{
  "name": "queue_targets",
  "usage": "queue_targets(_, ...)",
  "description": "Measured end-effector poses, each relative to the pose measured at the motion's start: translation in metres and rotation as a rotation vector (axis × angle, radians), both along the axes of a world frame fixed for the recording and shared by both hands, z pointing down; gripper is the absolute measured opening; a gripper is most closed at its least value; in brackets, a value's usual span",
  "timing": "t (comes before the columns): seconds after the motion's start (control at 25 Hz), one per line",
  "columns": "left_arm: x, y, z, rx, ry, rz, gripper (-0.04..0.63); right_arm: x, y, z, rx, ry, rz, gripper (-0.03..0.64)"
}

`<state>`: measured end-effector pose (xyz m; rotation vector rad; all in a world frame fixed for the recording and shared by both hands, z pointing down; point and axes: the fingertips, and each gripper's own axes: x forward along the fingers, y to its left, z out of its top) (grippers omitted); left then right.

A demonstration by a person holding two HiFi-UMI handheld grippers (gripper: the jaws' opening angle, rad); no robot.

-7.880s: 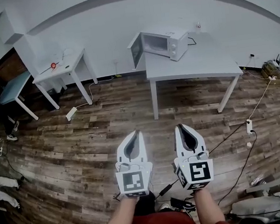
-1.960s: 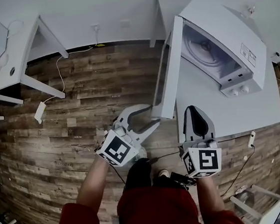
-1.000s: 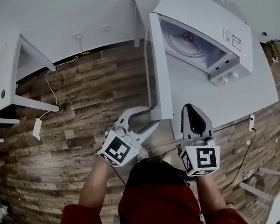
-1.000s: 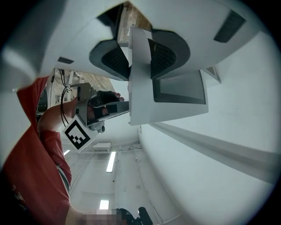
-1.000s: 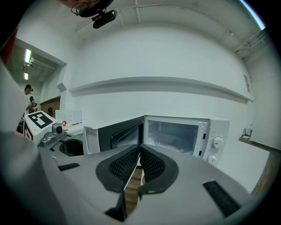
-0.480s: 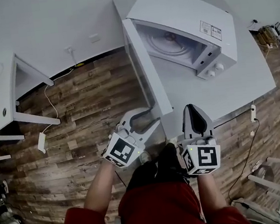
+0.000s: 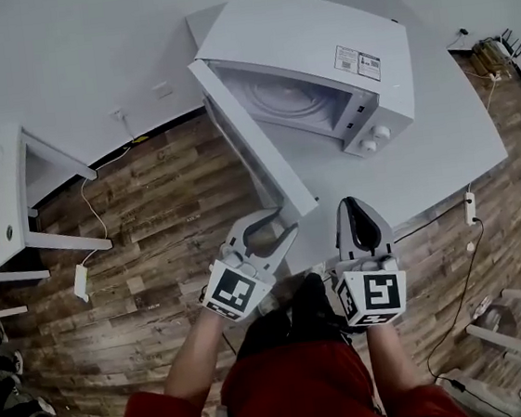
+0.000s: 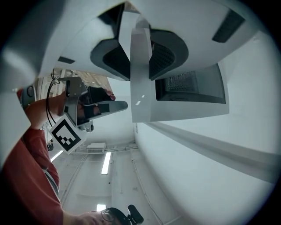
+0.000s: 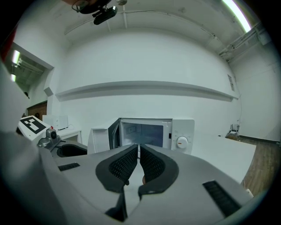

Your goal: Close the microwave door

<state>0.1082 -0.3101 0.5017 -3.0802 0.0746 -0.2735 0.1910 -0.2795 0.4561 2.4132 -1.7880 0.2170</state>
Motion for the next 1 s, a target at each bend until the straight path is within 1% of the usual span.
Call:
queue_targets(0.16, 0.021, 0.001, 0.0, -0.01, 0.004, -0.035, 0.147, 0.021, 0.001, 0.002, -0.003, -0.007, 0.001, 0.037)
queue_targets(0.48, 0.063, -0.001, -0.002, -0.004, -0.001, -0.1, 0.144, 0.061, -0.001, 0.003, -0.007, -0.014, -0.005, 0.037)
queue_targets(0.8, 0.097, -0.005, -0.003, -0.006, -0.003, -0.161, 0.143, 0.095, 0.001, 0.004, -0.004, -0.029, -0.001, 0.037)
queue_targets(1.0, 0.119, -0.01, -0.002, -0.028, 0.003, -0.198, 0.14, 0.117, 0.001, 0.003, 0.005, -0.038, 0.003, 0.037)
